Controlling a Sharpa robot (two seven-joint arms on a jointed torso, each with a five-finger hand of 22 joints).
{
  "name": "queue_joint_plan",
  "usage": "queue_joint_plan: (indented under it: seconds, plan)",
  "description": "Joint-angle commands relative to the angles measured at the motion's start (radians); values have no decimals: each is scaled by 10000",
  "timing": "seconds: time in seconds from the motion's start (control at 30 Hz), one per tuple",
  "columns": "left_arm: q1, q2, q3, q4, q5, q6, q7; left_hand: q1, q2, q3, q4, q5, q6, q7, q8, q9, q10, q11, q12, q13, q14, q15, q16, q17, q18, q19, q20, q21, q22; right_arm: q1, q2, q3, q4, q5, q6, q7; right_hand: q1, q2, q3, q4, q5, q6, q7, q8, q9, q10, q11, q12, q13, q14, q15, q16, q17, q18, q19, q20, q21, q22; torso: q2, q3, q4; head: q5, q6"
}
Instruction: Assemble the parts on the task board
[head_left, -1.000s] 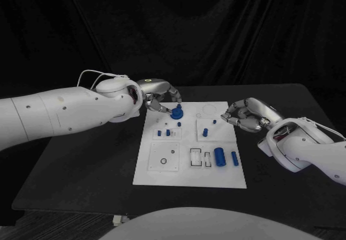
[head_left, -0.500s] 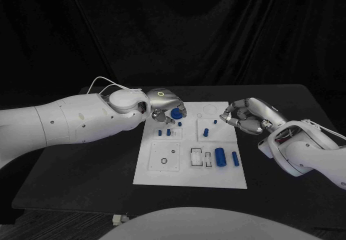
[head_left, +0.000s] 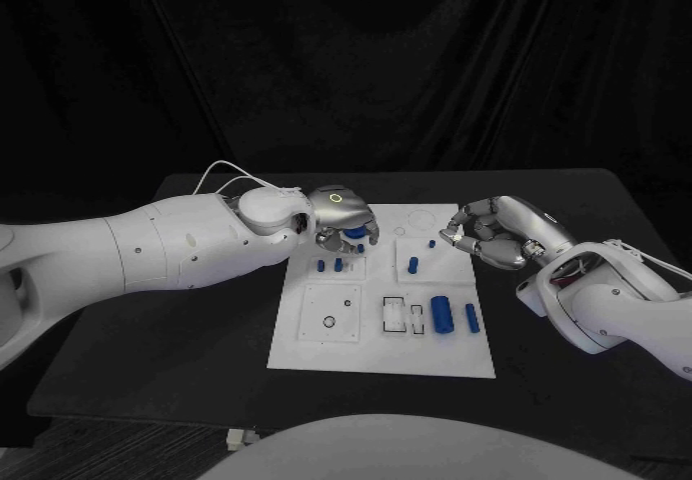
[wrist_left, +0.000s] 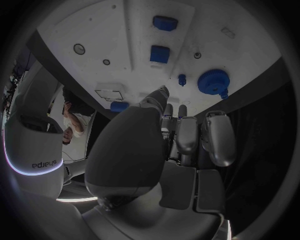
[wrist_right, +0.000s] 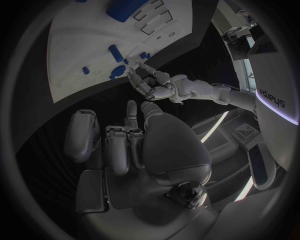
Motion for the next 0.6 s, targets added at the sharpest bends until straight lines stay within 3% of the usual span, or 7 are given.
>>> queue_joint_plan:
  seconds: [0.03, 0.13, 0.6]
  plan:
    - [-55, 122, 10, -158, -118, 173, -44, -111, 43, 752, -117, 483, 237, 5, -186, -173, 213, -32, -266, -178, 185, -46, -141, -81, -501, 91, 3, -26, 1826, -23, 18, 8, -12, -99, 16, -70, 228, -151, 115, 31, 166, -32, -27, 105, 91, 1042, -54, 165, 2693, 1084, -28, 248, 2682, -47, 11, -2, 154, 1808, 6, 11, -13, 15, -2]
    - [-113, 234, 11, -311, -119, 250, -130, -118, -4, 978, -223, 688, 360, -13, -273, -259, 371, -14, -409, -293, 167, -33, -159, -131, -496, 75, 8, -74, 1820, -25, 47, 8, -30, -99, 58, -91, 228, -151, 115, 31, 166, -32, -27, 105, 91, 1042, -54, 165, 2693, 1084, -28, 248, 2682, -47, 11, -2, 154, 1808, 3, 8, -10, 15, -2]
    - [-249, 485, 12, -769, -120, 414, -358, -247, -70, 1143, -293, 697, 356, 47, -427, -368, 474, 24, -563, -396, 130, -10, -192, -208, -479, 32, 24, -180, 1796, -44, 166, 7, -132, -99, 197, -184, 211, -155, 115, 52, 165, -30, -25, 105, 90, 1042, -52, 165, 2693, 1084, -28, 248, 2682, -39, -4, -2, 113, 1796, 0, 9, -3, 14, -2]
